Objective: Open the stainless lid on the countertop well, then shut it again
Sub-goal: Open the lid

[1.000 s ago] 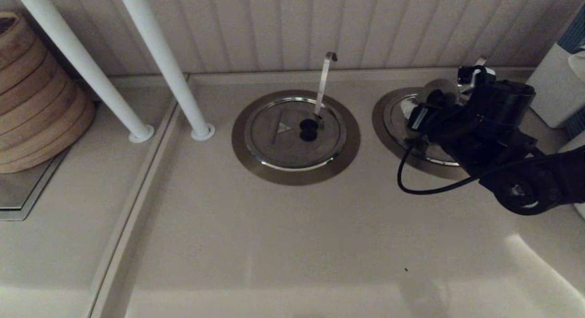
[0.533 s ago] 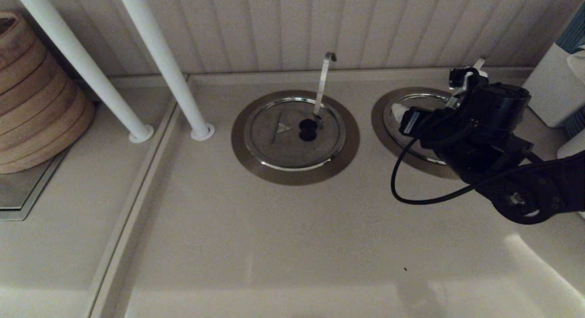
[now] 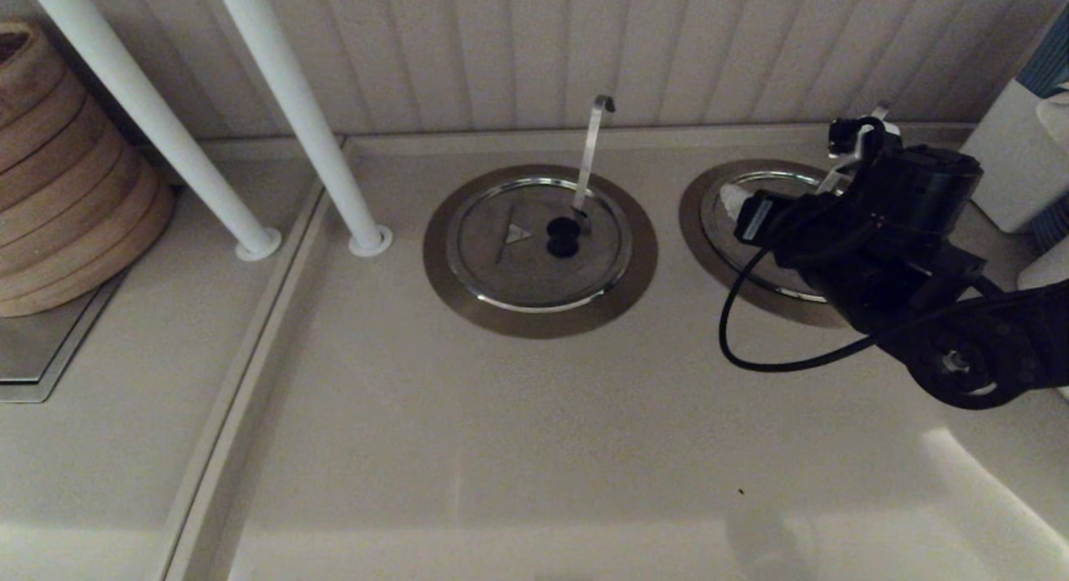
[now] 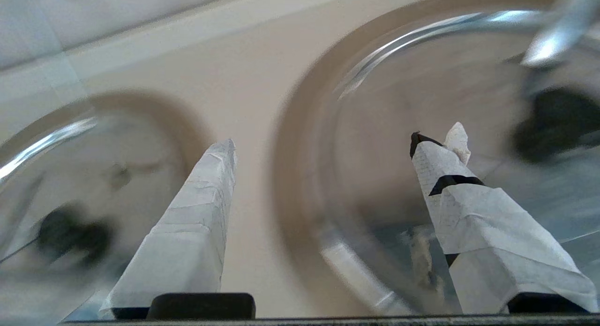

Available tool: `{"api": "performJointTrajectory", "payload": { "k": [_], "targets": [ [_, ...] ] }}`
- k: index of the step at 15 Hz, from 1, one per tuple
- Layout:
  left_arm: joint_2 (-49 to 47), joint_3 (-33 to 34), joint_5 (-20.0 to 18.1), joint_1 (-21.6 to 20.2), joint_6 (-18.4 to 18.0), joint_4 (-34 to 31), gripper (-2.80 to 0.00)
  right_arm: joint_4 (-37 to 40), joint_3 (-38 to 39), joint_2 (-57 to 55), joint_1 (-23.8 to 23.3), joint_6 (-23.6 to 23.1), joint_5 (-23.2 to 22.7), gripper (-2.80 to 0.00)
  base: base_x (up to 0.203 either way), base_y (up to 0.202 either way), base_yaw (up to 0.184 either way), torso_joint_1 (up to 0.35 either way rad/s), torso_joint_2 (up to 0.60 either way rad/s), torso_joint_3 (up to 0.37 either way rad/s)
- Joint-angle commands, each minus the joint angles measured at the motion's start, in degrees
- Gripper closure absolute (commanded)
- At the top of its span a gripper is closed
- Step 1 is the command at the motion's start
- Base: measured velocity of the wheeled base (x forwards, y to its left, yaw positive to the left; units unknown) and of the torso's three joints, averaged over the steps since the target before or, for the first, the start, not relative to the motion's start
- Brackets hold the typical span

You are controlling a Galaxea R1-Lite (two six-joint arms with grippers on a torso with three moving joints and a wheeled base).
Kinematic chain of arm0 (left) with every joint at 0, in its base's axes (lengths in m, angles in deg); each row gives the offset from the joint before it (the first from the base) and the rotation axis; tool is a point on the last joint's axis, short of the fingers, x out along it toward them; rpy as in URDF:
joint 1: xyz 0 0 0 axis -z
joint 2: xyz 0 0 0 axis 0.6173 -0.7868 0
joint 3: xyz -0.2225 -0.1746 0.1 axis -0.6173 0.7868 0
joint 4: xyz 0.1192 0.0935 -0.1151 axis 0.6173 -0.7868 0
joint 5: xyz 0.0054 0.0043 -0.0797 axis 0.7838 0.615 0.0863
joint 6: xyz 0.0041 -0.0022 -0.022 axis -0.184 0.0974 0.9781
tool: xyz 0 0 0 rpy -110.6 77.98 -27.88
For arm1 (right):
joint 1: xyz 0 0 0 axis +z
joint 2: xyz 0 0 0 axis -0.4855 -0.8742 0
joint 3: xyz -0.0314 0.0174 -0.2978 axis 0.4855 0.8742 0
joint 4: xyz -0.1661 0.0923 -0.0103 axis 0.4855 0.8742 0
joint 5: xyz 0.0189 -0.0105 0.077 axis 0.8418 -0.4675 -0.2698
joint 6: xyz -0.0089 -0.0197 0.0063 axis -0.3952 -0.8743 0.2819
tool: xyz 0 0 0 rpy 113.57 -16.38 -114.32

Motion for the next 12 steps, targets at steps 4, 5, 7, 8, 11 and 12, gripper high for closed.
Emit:
{"api": "performJointTrajectory", "payload": {
  "k": [4,5,7,8,11,12],
  "targets": [
    [-0.1,0.0,0.0,0.0,0.0,0.0,0.0,0.1,-8.9,-9.4,-13.0,-1.5,0.2,-2.8,0.0,0.0,0.0,0.0,0.0,0.0],
    [-0.1,0.0,0.0,0.0,0.0,0.0,0.0,0.2,-10.6,-11.0,-14.7,-1.9,0.2,-2.8,0.0,0.0,0.0,0.0,0.0,0.0],
    [-0.1,0.0,0.0,0.0,0.0,0.0,0.0,0.1,-10.9,-11.7,-15.3,-2.9,0.4,-2.8,0.0,0.0,0.0,0.0,0.0,0.0],
    [-0.1,0.0,0.0,0.0,0.0,0.0,0.0,0.0,-11.0,-11.8,-15.4,-3.1,1.0,-2.8,0.0,0.0,0.0,0.0,0.0,0.0],
    [-0.1,0.0,0.0,0.0,0.0,0.0,0.0,-0.2,-11.0,-12.9,-15.5,-3.1,1.0,-2.8,0.0,0.0,0.0,0.0,0.0,0.0],
    [-0.1,0.0,0.0,0.0,0.0,0.0,0.0,-0.2,-11.1,-13.1,-15.5,-3.1,1.0,-2.8,0.0,0.0,0.0,0.0,0.0,0.0]
  ]
}}
